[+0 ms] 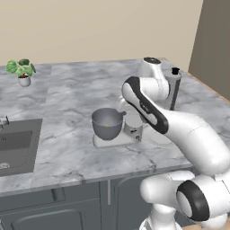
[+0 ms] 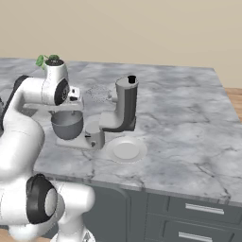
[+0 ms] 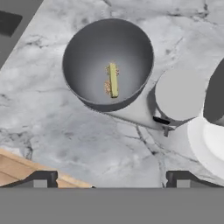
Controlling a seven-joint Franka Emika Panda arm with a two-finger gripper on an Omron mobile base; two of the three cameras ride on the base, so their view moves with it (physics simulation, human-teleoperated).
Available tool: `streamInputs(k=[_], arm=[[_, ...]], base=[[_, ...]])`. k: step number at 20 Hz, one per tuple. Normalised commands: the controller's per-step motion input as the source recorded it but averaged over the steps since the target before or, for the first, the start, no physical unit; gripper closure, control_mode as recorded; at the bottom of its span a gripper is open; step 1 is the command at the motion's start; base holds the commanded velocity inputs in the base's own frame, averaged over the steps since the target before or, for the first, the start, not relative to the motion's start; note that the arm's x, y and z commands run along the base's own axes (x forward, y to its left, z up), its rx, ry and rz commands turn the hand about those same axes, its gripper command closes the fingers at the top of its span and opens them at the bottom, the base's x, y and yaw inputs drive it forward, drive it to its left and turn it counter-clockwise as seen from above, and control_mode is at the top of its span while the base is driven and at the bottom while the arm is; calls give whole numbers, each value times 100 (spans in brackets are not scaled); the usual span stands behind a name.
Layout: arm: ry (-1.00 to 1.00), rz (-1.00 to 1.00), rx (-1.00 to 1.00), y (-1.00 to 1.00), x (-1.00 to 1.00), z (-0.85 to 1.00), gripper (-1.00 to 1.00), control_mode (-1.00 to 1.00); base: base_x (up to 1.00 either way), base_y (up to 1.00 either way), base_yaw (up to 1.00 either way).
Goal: Add butter and sugar cubes to the stand mixer bowl and then turn on the stand mixer to begin making frosting.
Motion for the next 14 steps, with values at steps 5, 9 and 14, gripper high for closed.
streamInputs(k=[5, 9, 14], arm=[[-10, 0, 23, -80, -61, 37, -100, -100], [-4, 0, 24, -78, -14, 44, -100, -100], [0, 0, 25, -73, 0, 58, -100, -100]], base=[[0, 0, 0], [0, 0, 0], [0, 0, 0]])
